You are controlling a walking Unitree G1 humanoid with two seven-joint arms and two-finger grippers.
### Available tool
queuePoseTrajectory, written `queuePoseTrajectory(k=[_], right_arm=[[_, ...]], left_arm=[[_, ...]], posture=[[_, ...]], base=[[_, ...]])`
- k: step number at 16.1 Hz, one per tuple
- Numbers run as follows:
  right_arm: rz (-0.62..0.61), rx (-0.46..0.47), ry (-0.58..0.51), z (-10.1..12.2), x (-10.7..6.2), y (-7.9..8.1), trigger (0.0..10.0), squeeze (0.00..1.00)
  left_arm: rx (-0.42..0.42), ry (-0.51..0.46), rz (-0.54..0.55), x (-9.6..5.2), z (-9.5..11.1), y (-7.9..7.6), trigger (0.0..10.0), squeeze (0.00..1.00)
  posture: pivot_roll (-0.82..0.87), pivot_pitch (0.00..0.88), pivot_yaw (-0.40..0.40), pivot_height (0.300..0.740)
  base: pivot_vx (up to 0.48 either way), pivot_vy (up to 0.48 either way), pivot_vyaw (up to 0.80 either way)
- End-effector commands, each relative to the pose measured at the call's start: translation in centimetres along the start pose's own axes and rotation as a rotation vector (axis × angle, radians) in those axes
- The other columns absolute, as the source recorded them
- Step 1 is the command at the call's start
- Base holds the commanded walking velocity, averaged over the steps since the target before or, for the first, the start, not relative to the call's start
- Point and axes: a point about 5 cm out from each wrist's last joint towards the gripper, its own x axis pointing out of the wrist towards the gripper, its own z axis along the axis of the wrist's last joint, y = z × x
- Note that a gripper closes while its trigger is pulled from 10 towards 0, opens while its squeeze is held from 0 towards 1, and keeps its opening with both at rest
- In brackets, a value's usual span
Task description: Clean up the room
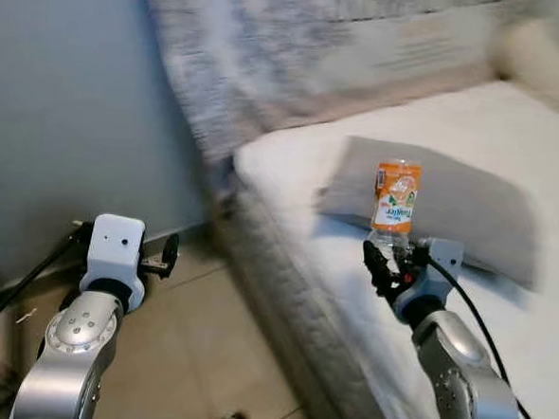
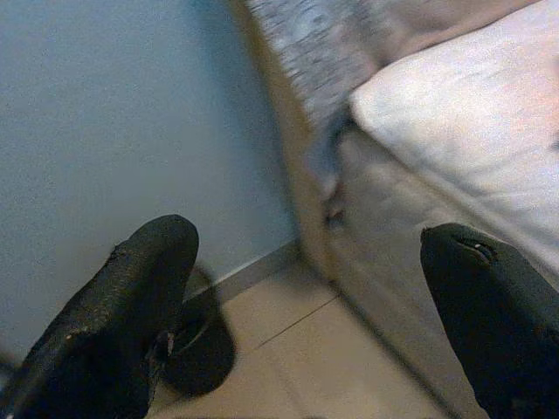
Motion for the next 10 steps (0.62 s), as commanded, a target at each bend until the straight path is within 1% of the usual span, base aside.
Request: queuePoseTrajectory(k=[1, 3, 4, 5, 7, 9, 10], right_arm=[[0.009, 0.002, 0.032, -0.4, 0.2, 0.3, 10.0, 0.00], [0.023, -0.017, 0.054, -0.8, 0.4, 0.5, 10.0, 0.00], [0.020, -0.010, 0.055, -0.8, 0.5, 0.5, 10.0, 0.00], [0.034, 0.000, 0.082, -1.0, 0.5, 0.5, 10.0, 0.00], [0.039, -0.030, 0.098, -1.3, 0.4, 0.3, 10.0, 0.00], [0.036, -0.050, 0.095, -1.3, 0.5, 0.2, 10.0, 0.00], [0.063, -0.080, 0.100, -1.3, 0.5, 0.6, 10.0, 0.00]], left_arm=[[0.004, -0.019, -0.021, 0.3, 0.6, -0.3, 10.0, 0.00], [-0.005, -0.018, -0.045, 0.4, 0.6, -0.6, 10.0, 0.00], [-0.011, -0.019, -0.049, 0.4, 0.6, -0.7, 10.0, 0.00], [-0.011, -0.022, -0.061, 0.4, 0.6, -0.8, 10.0, 0.00], [-0.016, -0.024, -0.076, 0.3, 0.6, -0.9, 10.0, 0.00], [-0.014, -0.025, -0.111, 0.3, 0.7, -1.3, 10.0, 0.00], [-0.002, -0.025, -0.130, 0.3, 0.7, -1.5, 10.0, 0.00]], posture=[[0.02, 0.000, -0.016, 0.740], [0.01, 0.000, -0.012, 0.740], [0.01, 0.000, -0.012, 0.740], [0.01, 0.000, -0.011, 0.740], [0.01, 0.000, -0.013, 0.740], [0.02, 0.000, -0.017, 0.740], [0.01, 0.000, -0.018, 0.740]], base=[[0.000, 0.000, 0.70], [0.000, 0.000, 0.69], [0.000, 0.000, 0.69], [0.244, 0.000, 0.60], [0.287, 0.000, 0.49], [0.358, 0.000, 0.00], [0.375, 0.000, 0.00]])
